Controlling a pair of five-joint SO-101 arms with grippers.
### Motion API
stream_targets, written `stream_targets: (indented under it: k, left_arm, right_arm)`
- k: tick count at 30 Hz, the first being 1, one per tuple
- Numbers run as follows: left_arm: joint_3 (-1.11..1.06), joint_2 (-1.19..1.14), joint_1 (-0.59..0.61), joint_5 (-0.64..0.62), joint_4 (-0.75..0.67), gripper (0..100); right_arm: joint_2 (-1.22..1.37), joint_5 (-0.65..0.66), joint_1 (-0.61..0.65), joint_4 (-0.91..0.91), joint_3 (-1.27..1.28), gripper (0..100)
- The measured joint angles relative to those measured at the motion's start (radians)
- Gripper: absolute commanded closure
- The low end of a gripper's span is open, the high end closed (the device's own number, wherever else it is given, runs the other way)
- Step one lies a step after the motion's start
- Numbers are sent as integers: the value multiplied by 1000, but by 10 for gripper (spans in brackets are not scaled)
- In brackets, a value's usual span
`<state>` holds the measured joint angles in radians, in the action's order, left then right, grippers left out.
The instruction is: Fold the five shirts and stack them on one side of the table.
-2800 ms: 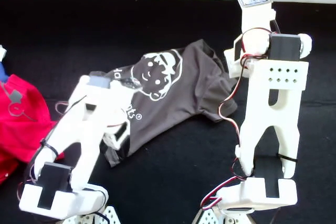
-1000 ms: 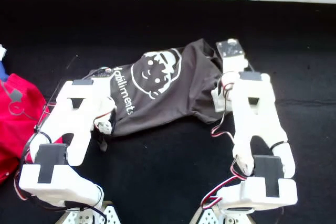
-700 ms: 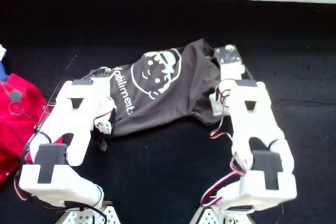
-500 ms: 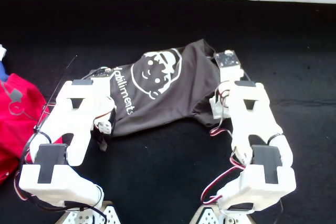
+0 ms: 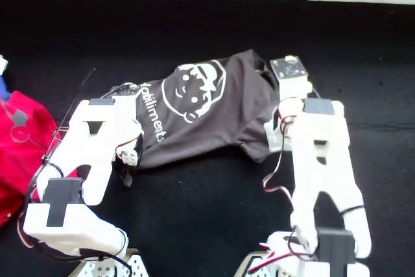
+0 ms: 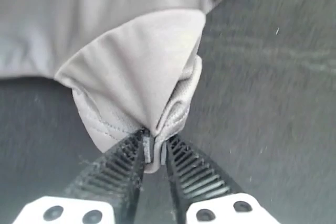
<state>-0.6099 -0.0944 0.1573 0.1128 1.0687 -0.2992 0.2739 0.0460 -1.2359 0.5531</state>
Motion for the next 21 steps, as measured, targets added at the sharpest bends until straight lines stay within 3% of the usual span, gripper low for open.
stream_targets:
  k: [3,8,15,21]
  left_arm:
    - [0,0,0,0,0,991]
    - [0,0,0,0,0,991]
    - [15,6,0,0,0,991]
    - [221,92,28,3,196,991]
  right_arm:
    - [-26,20,0,-34,63,992]
    - [-31,180,0,-109,97,992]
    - [-189,218,0,-129,-31,992]
    - [-259,218,2,-138,-176,992]
